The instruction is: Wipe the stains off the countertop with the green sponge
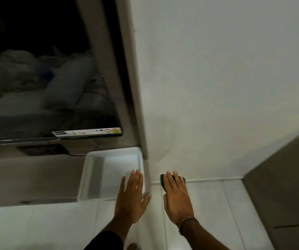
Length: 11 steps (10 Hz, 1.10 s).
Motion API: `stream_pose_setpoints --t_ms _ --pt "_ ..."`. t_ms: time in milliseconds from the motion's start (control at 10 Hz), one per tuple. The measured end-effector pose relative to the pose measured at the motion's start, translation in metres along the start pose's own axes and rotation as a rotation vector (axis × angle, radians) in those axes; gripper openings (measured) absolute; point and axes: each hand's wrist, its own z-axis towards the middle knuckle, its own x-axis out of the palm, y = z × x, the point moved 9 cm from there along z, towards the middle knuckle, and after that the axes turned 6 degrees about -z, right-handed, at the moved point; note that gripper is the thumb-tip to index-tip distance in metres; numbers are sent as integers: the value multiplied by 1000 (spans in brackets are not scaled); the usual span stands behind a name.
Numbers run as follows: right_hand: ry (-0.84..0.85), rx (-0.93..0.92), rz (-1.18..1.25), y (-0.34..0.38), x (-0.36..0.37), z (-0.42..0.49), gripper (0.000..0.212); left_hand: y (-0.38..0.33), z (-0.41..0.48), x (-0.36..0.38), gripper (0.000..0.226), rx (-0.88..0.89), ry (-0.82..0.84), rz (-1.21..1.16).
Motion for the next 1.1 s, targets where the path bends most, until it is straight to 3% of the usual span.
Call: stream_pose_setpoints --t_ms 100,300,400,500,800,1000,1100 --pt "48 -81 5 89 28 48 69 94 -4 -11 84 -111 -12 9" --pt "154 -119 -2 167 88 113 69 183 10 -6 90 -187 39 21" --pt "190 -116 -46 170 112 131 69 195 22 0 87 -166 24 6" --pt "264 -95 -90 159 138 145 82 202 35 13 85 -146 32 -54" --pt "317 -4 -85 141 174 147 78 205 49 35 88 -97 85 -11" --pt "342 -33 -42 140 162 149 81 193 50 18 89 -89 78 -10" --pt "284 -35 136 137 124 124 81 165 37 -10 86 -35 -12 -66"
